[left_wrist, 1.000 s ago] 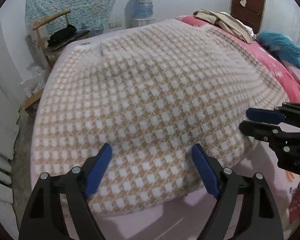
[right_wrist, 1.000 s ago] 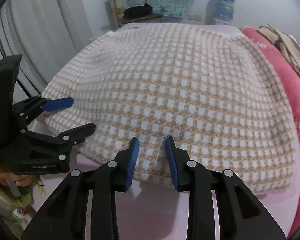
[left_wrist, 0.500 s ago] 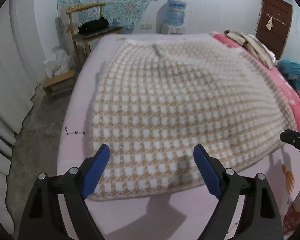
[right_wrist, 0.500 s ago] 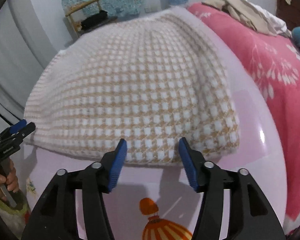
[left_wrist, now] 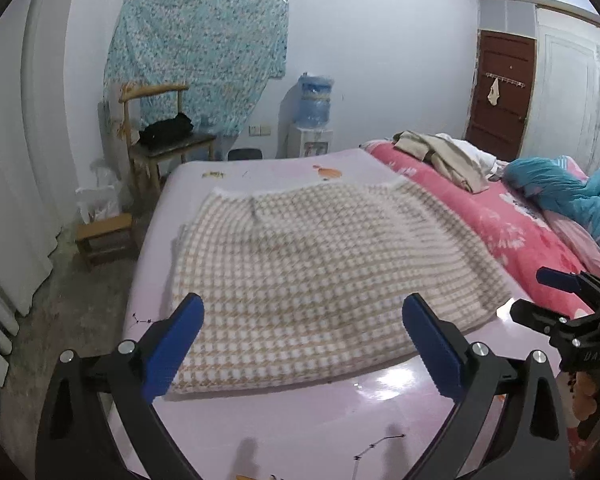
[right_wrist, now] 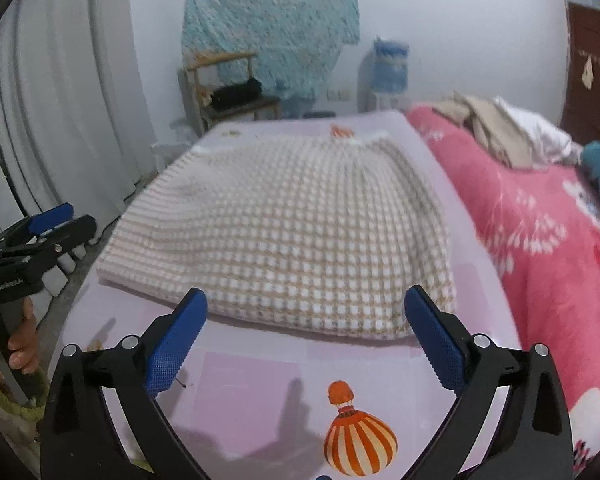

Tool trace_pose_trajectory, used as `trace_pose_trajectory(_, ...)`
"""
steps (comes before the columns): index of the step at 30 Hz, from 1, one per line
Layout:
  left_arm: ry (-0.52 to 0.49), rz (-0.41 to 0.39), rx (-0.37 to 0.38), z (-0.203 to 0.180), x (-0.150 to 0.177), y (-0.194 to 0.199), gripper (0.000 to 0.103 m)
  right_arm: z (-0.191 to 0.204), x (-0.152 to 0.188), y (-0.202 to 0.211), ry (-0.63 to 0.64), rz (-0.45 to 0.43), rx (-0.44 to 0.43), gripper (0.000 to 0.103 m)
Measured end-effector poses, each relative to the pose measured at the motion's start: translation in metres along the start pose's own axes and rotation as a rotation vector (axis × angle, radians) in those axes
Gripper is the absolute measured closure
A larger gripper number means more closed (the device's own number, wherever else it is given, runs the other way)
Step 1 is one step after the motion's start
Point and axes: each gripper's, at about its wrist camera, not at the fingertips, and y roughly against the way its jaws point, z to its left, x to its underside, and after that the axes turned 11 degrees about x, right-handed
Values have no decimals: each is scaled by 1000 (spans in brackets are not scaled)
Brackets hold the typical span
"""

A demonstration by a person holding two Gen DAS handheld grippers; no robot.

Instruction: Fold large clothes

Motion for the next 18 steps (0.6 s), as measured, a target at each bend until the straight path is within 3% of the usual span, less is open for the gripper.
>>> trace_pose_trajectory(5,13,7,-35,-8,0,3,5,10,-4,23,33,-96,73,8)
trace_pose_trajectory(12,-15,36,-236,-22,3,-2,5,10,1,38,6,-166,121,8)
trace_pose_trajectory(18,38,96,-230,-26,7,-6,5,9,7,39,5,-129,127,8)
